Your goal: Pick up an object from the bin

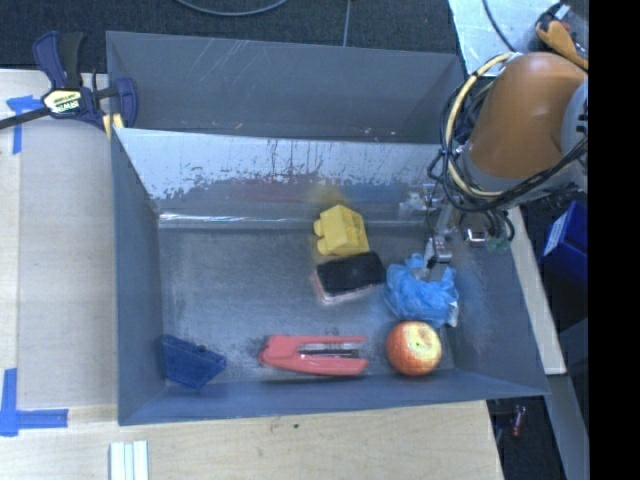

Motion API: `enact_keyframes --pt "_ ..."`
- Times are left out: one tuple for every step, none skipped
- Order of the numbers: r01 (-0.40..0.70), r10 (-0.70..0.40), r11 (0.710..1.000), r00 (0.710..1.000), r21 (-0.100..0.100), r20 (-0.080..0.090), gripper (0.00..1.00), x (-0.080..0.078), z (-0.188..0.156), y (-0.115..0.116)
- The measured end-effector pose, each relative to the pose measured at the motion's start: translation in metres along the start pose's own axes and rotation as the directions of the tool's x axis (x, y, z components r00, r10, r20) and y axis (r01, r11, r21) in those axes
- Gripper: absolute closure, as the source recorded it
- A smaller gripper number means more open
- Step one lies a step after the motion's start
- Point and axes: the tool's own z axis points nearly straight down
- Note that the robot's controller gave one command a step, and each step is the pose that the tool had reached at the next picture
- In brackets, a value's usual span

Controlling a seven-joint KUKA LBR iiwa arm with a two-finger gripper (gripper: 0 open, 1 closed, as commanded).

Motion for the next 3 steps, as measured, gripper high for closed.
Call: enact_keyframes --pt "0.004 -0.004 1.000 1.000 0.001 0.008 0.00 -0.002 -0.005 0.000" --pt "0.012 -0.012 1.000 1.000 0.000 0.006 0.00 -0.022 0.041 0.065" --pt "0.166 -0.166 0.986 0.986 0.006 0.008 0.00 0.063 0.050 -0.073"
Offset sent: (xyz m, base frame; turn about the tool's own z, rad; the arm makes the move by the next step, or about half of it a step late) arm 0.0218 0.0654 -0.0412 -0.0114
